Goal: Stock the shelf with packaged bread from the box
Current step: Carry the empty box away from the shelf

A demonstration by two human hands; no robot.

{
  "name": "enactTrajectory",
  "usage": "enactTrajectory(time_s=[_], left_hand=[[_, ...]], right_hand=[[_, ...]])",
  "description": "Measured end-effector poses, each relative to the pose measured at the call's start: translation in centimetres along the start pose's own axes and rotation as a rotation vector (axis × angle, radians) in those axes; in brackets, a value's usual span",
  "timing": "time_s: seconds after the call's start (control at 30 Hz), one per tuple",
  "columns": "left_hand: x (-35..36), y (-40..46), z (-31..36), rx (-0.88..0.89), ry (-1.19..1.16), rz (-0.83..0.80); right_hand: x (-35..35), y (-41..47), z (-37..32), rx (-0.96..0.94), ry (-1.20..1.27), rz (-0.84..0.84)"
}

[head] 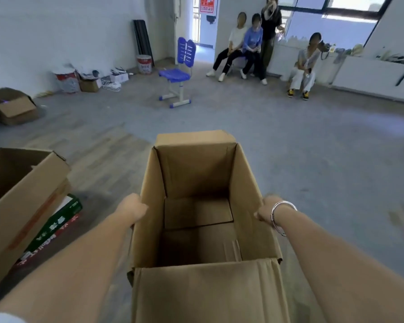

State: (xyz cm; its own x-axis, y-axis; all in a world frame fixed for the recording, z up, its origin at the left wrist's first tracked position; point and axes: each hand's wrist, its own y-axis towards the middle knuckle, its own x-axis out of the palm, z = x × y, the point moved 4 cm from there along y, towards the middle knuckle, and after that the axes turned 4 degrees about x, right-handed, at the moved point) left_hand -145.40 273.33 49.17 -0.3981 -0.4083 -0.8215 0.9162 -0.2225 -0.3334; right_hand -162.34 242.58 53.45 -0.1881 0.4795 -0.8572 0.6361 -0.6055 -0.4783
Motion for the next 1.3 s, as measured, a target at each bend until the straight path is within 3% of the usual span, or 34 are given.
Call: enactTrajectory(time_s=[0.67, 1.3], left_hand=[[-17.1, 38.8, 1.5, -0.276, -0.159, 0.190], [-38.1, 70.9, -9.4, -0.524, -0.226, 0.320]], right_hand=[[-14.2, 38.0, -36.5, -0.292, -0.144, -0.056], [-17.8, 62.4, -79.6, -0.511, -0.249, -0.130]])
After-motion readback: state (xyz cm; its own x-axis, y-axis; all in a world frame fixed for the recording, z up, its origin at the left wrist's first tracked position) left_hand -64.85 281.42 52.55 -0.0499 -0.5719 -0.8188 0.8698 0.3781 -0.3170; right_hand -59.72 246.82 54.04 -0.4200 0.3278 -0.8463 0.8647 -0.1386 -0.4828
